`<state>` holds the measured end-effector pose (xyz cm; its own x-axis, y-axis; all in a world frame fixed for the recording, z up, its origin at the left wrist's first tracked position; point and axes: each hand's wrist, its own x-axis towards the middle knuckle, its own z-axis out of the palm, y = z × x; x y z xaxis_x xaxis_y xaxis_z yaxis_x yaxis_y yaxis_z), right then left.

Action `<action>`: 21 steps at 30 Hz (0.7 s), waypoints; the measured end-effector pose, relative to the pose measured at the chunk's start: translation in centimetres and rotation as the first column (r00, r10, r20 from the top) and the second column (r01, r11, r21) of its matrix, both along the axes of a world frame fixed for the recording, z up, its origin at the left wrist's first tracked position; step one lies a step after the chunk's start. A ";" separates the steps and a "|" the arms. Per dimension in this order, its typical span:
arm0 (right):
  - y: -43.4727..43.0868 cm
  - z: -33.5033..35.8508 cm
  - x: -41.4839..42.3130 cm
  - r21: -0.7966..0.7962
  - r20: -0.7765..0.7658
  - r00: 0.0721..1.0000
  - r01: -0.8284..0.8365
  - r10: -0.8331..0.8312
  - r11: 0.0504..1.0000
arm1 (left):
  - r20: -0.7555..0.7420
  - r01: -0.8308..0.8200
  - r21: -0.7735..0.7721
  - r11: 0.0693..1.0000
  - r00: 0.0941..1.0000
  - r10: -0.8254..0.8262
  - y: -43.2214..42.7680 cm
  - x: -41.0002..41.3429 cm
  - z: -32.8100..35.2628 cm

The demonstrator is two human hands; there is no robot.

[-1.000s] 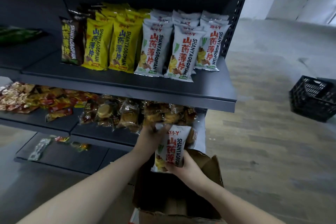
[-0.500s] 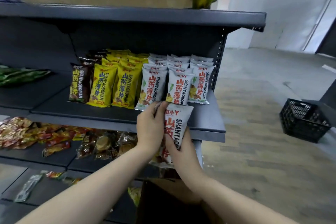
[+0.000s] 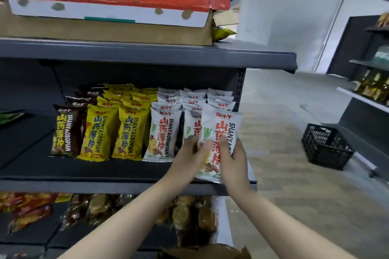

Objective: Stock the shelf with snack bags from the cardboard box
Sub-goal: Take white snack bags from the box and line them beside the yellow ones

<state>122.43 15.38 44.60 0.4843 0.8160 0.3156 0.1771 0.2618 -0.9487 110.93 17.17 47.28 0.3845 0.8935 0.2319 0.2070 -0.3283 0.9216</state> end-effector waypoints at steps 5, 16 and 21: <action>2.4 0.0 2.7 -0.073 -0.054 0.998 0.020 -0.024 0.997 | -0.063 0.063 0.012 0.998 0.996 -0.062 2.0 1.5 -3.1; 6.6 -0.6 7.2 -0.187 -0.243 0.969 -0.004 -0.042 0.982 | -0.255 -0.117 0.098 0.988 0.957 0.139 6.1 8.4 -6.4; 10.0 -1.6 8.6 -0.232 -0.230 0.973 -0.017 -0.038 0.973 | -0.328 -0.239 0.093 0.967 0.909 0.256 7.4 11.0 -7.2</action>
<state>131.05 25.34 43.02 0.5304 0.8477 -0.0025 -0.0525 0.0299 -0.9982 121.97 24.60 40.10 0.2156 0.9606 0.1752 0.5810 -0.2704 0.7677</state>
